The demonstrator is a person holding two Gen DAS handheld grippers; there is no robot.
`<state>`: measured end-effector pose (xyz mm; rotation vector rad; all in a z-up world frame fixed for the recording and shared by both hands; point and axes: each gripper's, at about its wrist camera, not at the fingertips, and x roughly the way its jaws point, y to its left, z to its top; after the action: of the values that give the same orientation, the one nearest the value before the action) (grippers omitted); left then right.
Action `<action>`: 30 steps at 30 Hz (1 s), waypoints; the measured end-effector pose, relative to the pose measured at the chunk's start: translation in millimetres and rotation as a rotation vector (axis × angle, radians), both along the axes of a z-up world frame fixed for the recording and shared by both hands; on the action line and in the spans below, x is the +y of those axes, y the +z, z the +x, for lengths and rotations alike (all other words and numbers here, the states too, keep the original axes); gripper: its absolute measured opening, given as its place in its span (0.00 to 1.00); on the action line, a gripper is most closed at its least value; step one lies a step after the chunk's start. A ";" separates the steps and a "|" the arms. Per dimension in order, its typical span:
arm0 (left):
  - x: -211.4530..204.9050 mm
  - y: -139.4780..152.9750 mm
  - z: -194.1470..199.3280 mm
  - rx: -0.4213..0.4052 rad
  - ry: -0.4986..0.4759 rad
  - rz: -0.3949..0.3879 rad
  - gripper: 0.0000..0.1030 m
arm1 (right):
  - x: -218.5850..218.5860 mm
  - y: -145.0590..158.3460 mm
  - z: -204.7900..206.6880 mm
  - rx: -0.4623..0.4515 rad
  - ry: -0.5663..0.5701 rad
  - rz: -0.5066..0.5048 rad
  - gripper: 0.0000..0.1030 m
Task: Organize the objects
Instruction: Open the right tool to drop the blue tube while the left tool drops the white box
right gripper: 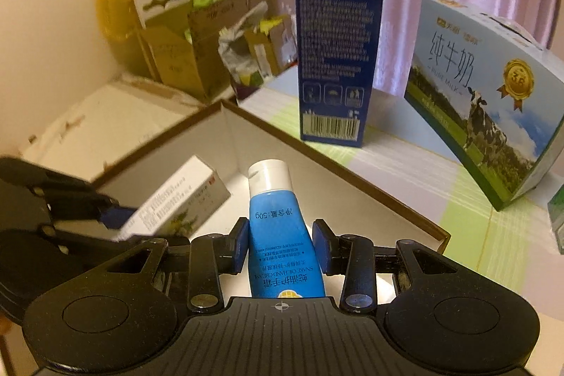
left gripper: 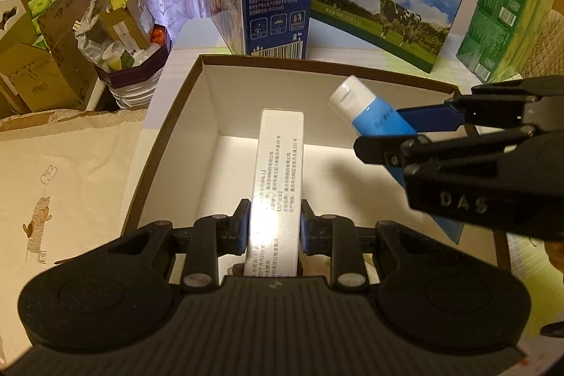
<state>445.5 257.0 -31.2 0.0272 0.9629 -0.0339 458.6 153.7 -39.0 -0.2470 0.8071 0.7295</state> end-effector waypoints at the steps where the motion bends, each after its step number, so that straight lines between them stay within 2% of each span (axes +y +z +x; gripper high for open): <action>1: 0.3 -1.5 2.0 0.004 0.000 0.000 0.22 | 1.4 -2.8 0.5 -0.005 0.003 -0.021 0.35; 7: 1.6 -7.7 9.6 0.014 -0.003 -0.001 0.22 | 6.5 -12.5 5.1 -0.045 0.007 -0.066 0.35; 22: 0.1 -10.0 24.3 0.006 -0.007 0.020 0.22 | -13.3 -6.5 14.3 0.031 -0.044 0.002 0.36; 23: 0.1 -8.7 24.8 -0.003 -0.009 0.022 0.27 | -14.9 -5.6 14.2 0.033 -0.047 0.007 0.36; 24: -0.1 -7.1 25.5 -0.010 -0.009 0.024 0.38 | -16.3 -4.9 13.4 0.034 -0.050 0.011 0.36; 26: 0.1 -2.9 25.0 -0.036 -0.003 0.037 0.48 | -19.4 -2.6 11.2 0.036 -0.053 0.022 0.36; 30: 4.5 3.8 20.9 -0.046 0.004 0.042 0.57 | -25.5 3.6 3.5 0.043 -0.047 0.047 0.37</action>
<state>466.4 261.5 -27.4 0.0647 0.9177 -0.0089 462.1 128.2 -35.5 -0.1700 0.8333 0.7109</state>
